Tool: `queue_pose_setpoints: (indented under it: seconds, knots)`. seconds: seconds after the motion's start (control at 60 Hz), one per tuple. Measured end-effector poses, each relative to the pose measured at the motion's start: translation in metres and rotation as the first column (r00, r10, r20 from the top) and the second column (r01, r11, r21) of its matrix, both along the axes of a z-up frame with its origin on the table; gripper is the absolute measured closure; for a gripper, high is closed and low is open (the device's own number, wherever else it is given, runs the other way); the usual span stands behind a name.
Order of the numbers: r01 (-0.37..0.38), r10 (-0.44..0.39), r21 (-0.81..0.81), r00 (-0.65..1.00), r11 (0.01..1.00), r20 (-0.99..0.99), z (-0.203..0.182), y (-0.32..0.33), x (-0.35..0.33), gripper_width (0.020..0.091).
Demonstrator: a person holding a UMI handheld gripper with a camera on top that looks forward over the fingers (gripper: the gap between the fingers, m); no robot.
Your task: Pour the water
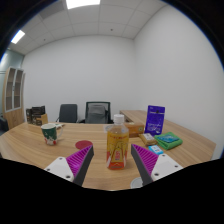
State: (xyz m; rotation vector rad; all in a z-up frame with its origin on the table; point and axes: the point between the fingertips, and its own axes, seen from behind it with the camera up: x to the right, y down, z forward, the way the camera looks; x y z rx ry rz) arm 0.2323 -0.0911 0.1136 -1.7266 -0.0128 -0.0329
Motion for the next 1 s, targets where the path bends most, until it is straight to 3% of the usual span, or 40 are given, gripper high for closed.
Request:
queue_pose_setpoints:
  seconds: [0.133,0.333,0.367,0.4,0.5,0.583,0.733,0.867,1.0]
  knots:
    - [0.017,-0.017,-0.029,1.0,0.999,-0.009,-0.016,0.052,0.021,0.0269]
    - [-0.018,0.017,-0.021,0.999,1.0,-0.042,-0.018,0.102,0.02,0.0267]
    - [-0.016,0.015,-0.018,0.999,1.0,-0.042,-0.018,0.105,0.016,0.0332]
    - [-0.01,0.009,-0.023,0.999,1.0,-0.046,-0.021,0.11,0.016,0.0537]
    - [0.036,-0.036,0.003,0.998,0.999,-0.043,-0.019,0.115,0.022,0.056]
    - [0.05,-0.049,0.017,0.998,0.999,-0.032,-0.018,0.115,0.02,0.0618]
    - [0.067,-0.067,-0.008,0.997,0.998,0.046,-0.017,0.114,0.017,0.0654]
    - [0.044,-0.056,0.044,0.945,0.998,0.323,0.03,0.113,-0.019,0.0659]
    - [-0.012,-0.059,0.107,0.771,0.994,0.634,0.097,0.133,-0.079,0.0659]
